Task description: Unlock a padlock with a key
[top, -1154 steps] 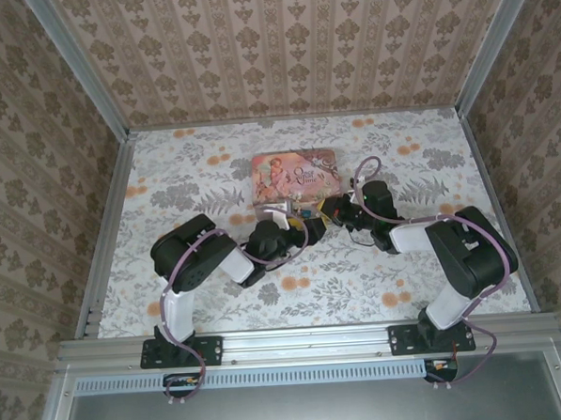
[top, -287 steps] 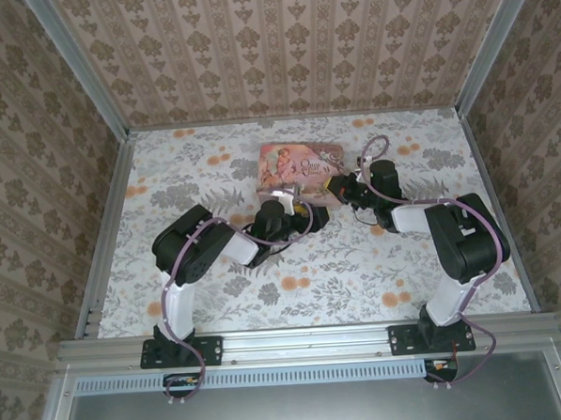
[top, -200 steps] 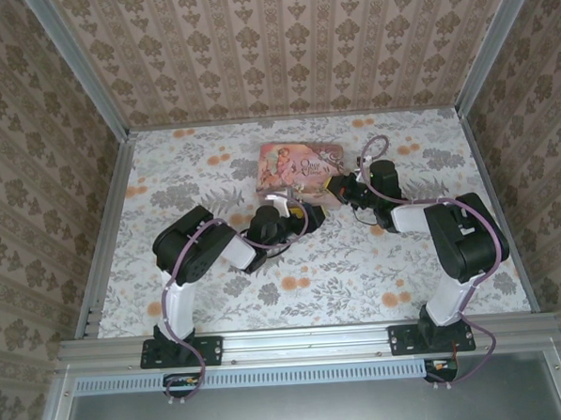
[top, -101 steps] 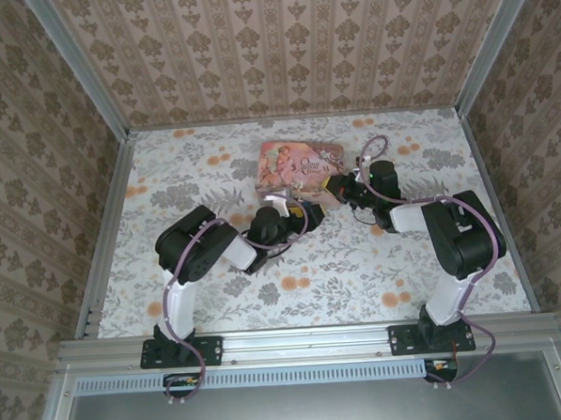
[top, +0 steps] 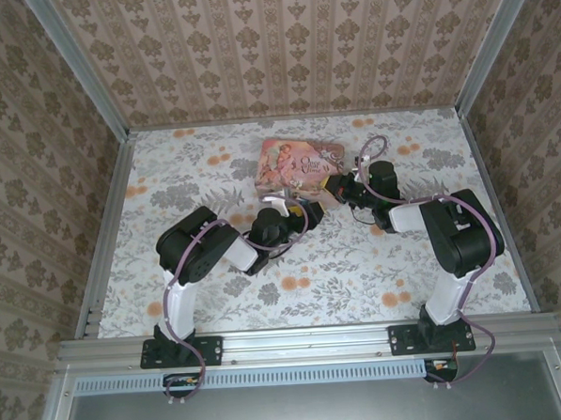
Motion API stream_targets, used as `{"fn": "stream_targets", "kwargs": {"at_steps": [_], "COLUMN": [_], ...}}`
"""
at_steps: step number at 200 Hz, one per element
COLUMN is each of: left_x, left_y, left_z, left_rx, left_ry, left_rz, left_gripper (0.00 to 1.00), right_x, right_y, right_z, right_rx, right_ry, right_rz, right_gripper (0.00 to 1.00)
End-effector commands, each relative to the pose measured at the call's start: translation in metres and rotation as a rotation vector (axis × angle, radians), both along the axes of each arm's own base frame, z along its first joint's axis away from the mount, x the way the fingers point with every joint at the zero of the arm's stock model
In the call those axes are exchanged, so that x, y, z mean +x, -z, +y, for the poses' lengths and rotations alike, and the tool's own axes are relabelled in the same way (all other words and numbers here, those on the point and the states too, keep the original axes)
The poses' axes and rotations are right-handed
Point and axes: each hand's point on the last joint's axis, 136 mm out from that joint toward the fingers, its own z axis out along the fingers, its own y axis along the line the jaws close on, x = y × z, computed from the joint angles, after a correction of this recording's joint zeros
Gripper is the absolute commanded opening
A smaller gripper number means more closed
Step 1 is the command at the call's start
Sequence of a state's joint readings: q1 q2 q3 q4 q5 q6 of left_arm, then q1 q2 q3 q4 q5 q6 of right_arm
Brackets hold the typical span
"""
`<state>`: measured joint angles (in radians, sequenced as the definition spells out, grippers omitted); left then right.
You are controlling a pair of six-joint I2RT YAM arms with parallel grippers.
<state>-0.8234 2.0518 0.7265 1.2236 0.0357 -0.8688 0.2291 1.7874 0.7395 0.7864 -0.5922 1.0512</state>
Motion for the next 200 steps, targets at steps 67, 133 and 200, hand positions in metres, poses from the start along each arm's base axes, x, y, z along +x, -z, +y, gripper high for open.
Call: {"fn": "stream_targets", "kwargs": {"at_steps": [67, 133, 200], "left_x": [0.004, 0.012, 0.013], "left_y": [-0.045, -0.02, 0.01], "left_z": [0.002, 0.004, 0.01], "left_rx": [-0.103, -0.085, -0.051], "left_ry": [-0.047, -0.062, -0.08], "left_rz": [-0.082, -0.03, 0.025], "left_gripper": [0.91, 0.89, 0.73], "right_x": [-0.013, -0.013, -0.013], "right_y": [0.043, 0.043, 0.046], "right_z": [-0.004, -0.003, -0.003], "right_rx": [-0.031, -0.026, -0.026], "right_ry": [0.005, 0.003, 0.001], "right_rz": [0.147, 0.147, 0.152], "right_gripper": [0.0, 0.0, 0.0]}}
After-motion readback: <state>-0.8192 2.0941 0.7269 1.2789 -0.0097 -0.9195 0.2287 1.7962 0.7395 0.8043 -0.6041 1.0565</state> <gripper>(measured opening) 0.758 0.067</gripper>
